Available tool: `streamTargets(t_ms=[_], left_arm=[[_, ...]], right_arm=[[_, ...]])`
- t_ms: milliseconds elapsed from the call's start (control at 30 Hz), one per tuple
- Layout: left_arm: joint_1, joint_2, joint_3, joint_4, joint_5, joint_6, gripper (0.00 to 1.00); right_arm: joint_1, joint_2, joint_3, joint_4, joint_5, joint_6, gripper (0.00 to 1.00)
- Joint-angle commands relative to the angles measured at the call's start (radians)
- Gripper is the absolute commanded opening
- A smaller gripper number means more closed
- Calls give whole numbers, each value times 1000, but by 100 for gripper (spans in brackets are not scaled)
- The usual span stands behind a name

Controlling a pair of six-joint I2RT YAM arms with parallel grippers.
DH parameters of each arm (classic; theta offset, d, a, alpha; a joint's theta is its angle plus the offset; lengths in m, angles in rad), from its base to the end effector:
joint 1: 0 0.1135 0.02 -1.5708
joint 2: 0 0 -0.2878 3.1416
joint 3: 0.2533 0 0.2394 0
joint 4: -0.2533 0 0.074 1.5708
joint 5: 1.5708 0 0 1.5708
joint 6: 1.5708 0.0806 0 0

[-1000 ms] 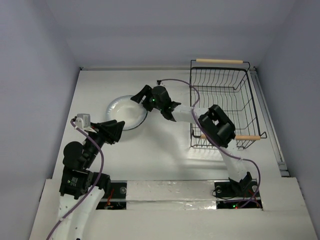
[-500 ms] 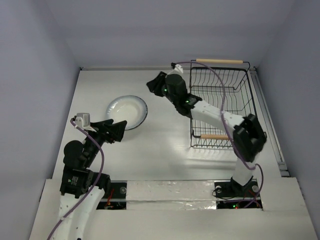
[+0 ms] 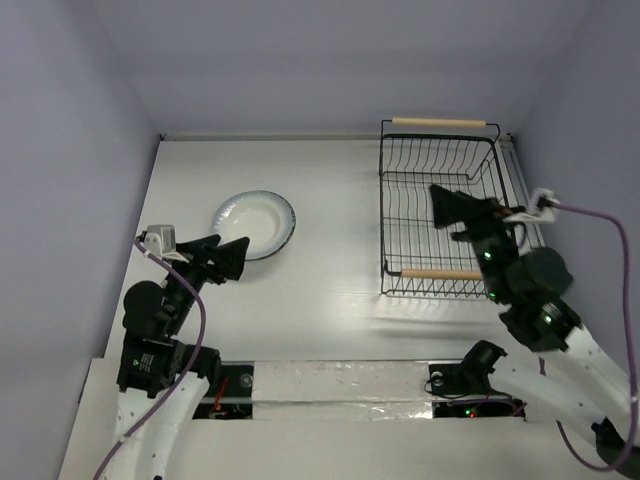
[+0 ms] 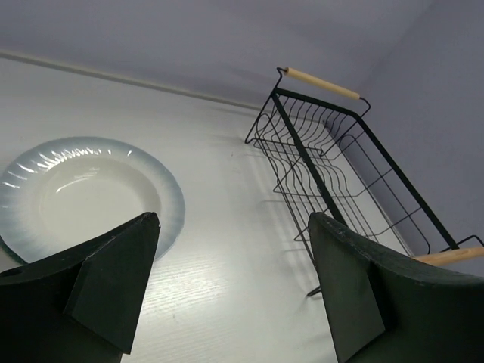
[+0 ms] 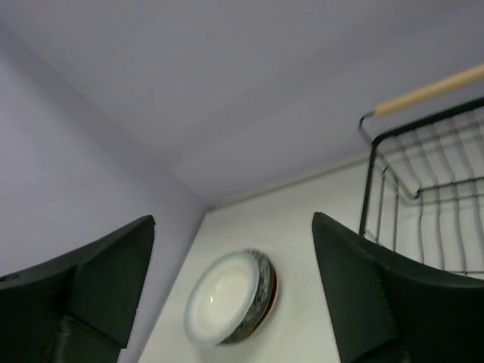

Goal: Unload the plates from the dish rack

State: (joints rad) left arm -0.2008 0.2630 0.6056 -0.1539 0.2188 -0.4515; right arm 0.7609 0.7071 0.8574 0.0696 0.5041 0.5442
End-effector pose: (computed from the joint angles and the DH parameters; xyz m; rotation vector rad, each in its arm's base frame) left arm 0.0849 -0.0351 0.3513 0.0095 1.4218 -0.6926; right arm 0.1445 0.0838 0.4260 0.2857 1.3903 0.7477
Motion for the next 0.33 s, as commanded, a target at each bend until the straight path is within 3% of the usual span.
streamTargets(t_ms=[0, 33, 300], left_arm=[[4, 15, 85, 51, -24, 23, 78], [4, 18, 103, 56, -25, 23, 78], [4, 30, 111, 60, -36, 23, 78]], right_arm=[[8, -161, -46, -117, 169, -59, 93], [8, -190, -57, -129, 181, -62, 100], [8, -273, -95, -179, 203, -52, 100]])
